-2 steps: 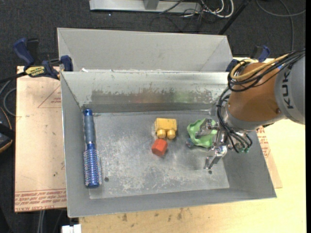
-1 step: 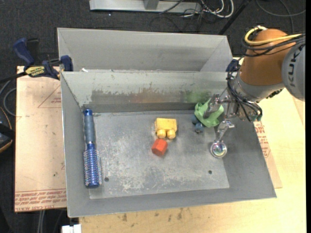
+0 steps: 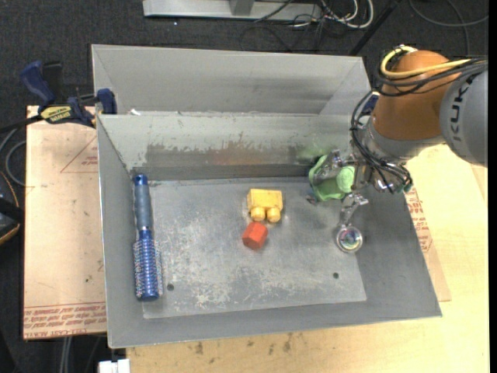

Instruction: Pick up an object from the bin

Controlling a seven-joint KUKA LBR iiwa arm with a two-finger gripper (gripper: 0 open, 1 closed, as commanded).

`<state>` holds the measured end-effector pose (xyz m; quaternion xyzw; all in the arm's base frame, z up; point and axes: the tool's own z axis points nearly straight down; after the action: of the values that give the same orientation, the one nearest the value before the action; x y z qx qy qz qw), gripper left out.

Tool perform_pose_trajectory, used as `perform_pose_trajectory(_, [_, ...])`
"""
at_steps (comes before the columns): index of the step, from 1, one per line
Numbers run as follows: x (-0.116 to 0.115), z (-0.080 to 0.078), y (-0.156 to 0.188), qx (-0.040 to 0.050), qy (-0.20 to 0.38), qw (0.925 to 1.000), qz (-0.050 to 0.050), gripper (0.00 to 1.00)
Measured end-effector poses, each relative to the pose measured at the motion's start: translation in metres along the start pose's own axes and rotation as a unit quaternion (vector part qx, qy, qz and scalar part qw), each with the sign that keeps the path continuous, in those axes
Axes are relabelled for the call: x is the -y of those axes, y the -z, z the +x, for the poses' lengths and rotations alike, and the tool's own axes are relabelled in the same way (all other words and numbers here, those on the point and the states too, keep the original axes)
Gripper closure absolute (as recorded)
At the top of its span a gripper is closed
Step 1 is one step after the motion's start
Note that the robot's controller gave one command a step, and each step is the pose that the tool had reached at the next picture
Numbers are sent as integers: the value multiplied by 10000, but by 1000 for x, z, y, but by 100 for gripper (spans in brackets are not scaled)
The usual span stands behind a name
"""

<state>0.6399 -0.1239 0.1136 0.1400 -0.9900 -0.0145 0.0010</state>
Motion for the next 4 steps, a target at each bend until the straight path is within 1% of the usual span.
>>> perform_pose_trajectory(1, [-10, -25, -18, 42, 22, 9999, 92, 0])
perform_pose_trajectory(2, [-68, -39, -13, 17, -383, 9992, 127, 0])
perform_pose_trajectory(3, [-120, -52, -40, 55, -870, 9960, 170, 0])
perform_pose_trajectory(4, [-119, -54, -38, 99, -889, 9959, 159, 100])
